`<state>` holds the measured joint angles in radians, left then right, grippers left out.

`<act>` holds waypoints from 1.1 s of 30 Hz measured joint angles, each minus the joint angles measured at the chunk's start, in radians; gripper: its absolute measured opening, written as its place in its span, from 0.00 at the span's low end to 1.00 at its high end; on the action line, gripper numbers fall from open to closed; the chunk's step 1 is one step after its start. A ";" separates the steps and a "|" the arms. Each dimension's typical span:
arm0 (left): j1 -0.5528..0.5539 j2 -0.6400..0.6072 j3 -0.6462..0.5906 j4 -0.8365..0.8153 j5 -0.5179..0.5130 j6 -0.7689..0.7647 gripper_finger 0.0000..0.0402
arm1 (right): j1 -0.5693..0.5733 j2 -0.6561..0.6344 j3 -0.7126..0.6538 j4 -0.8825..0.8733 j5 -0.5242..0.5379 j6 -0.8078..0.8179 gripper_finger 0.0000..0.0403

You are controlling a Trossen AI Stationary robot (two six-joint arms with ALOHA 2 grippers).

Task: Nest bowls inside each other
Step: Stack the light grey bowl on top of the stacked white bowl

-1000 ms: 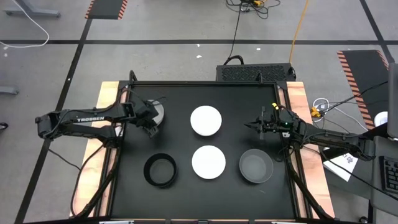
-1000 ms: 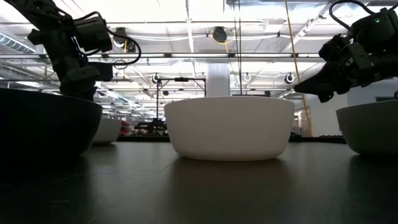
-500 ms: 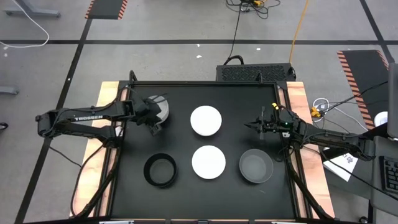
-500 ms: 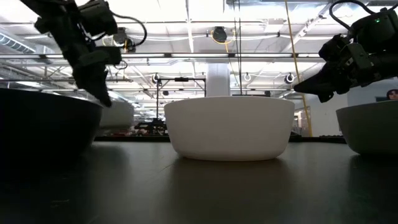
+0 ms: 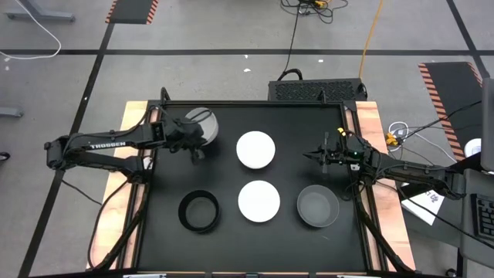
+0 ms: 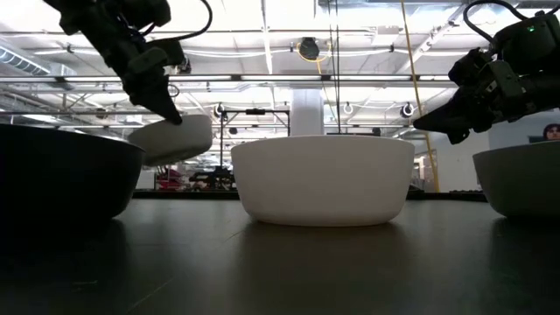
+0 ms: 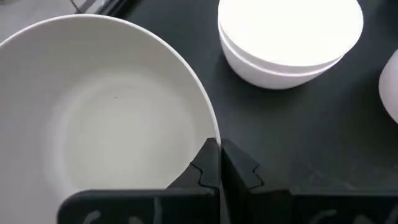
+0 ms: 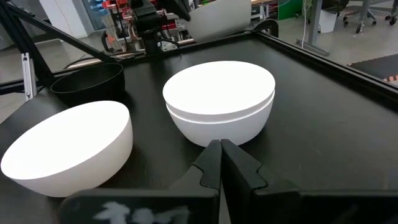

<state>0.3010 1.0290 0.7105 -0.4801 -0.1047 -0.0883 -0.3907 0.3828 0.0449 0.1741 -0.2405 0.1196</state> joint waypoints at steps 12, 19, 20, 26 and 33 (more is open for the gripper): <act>-0.097 -0.010 0.000 0.169 0.035 0.070 0.00 | 0.000 0.000 0.000 0.000 0.000 0.018 0.00; -0.157 -0.032 0.000 0.254 0.035 0.103 0.00 | 0.000 0.000 0.000 0.000 0.000 0.023 0.00; -0.163 -0.041 0.000 0.257 0.035 0.108 0.00 | 0.000 0.000 0.000 0.000 0.000 0.024 0.00; -0.206 -0.147 0.000 0.228 0.015 0.135 0.00 | 0.000 0.000 0.000 0.000 0.000 0.029 0.00; -0.233 -0.238 0.000 0.192 -0.002 0.134 0.00 | 0.000 0.000 0.000 0.001 0.000 0.026 0.00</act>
<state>0.0683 0.7910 0.7109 -0.2882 -0.1066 0.0458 -0.3908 0.3824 0.0448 0.1753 -0.2401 0.1455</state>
